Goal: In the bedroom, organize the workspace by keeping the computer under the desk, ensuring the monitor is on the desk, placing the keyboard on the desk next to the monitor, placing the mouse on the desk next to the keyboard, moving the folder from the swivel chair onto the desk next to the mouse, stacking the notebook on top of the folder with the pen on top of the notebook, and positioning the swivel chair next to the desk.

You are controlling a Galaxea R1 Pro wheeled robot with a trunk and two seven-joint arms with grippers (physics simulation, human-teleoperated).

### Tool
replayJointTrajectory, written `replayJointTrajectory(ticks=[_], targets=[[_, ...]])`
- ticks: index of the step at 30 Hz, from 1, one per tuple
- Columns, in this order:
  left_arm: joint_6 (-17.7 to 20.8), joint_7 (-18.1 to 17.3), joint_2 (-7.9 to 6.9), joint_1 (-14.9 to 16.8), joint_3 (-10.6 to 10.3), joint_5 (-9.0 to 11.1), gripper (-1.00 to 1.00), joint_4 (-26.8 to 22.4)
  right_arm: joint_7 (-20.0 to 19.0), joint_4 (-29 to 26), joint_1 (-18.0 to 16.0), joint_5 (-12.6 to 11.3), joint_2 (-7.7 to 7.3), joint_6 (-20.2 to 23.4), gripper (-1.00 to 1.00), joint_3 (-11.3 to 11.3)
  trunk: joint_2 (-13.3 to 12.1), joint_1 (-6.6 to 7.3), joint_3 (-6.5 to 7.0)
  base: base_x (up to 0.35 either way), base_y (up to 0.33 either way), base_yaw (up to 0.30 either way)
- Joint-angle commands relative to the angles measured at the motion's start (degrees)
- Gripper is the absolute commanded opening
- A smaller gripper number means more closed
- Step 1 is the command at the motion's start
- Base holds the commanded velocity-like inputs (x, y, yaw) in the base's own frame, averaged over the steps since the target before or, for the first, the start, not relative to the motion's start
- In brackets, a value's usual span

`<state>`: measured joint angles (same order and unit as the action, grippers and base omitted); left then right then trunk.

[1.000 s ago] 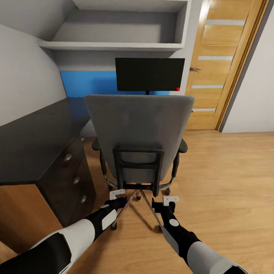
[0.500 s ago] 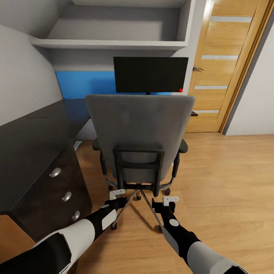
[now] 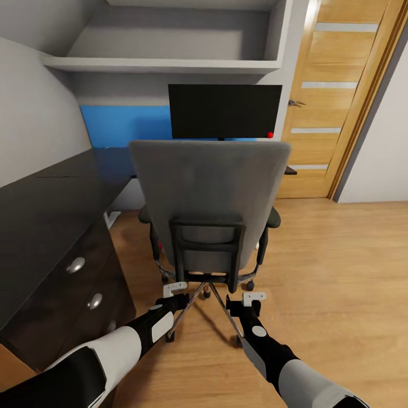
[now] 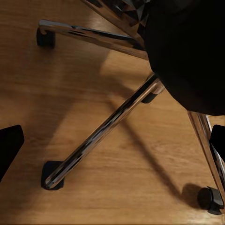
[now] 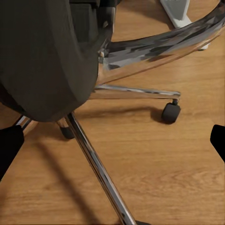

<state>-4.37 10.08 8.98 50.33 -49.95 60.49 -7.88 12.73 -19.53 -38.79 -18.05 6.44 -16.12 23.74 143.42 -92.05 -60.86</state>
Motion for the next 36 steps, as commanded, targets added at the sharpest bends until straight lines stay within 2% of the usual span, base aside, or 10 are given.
replayJointTrajectory(ticks=[1, 19, 25, 30, 36], targets=[[-0.17, 0.29, 0.01, 0.03, -0.41, 0.42, 1.0, -0.03, 0.37, 0.02, -0.06, -0.36, -0.03, -0.23, 1.0, 0.43, 0.02, -0.01, -0.05, 0.077, -0.008, 0.0], [-0.25, 0.3, -0.02, 0.03, -0.41, 0.35, 1.0, -0.03, 0.23, 0.09, -0.06, -0.4, -0.07, -0.23, 1.0, 0.43, 0.02, -0.01, -0.05, 0.101, -0.001, 0.0], [-1.83, 0.29, -0.02, 0.03, -0.41, 0.53, 1.0, -0.03, 0.21, 0.11, -0.06, -0.39, -0.04, -0.23, 1.0, 0.43, 0.02, -0.01, -0.05, 0.126, 0.0, 0.0], [-2.01, 0.29, -0.02, 0.03, -0.41, 0.55, 1.0, -0.03, 0.27, 0.11, -0.06, -0.37, -0.03, -0.23, 1.0, 0.43, 0.02, -0.01, -0.05, -0.032, 0.0, 0.0], [-2.04, 0.29, -0.02, 0.03, -0.41, 0.54, 1.0, -0.03, 0.28, 0.09, -0.06, -0.38, -0.03, -0.23, 1.0, 0.43, 0.02, -0.01, -0.05, -0.244, 0.0, 0.0]])
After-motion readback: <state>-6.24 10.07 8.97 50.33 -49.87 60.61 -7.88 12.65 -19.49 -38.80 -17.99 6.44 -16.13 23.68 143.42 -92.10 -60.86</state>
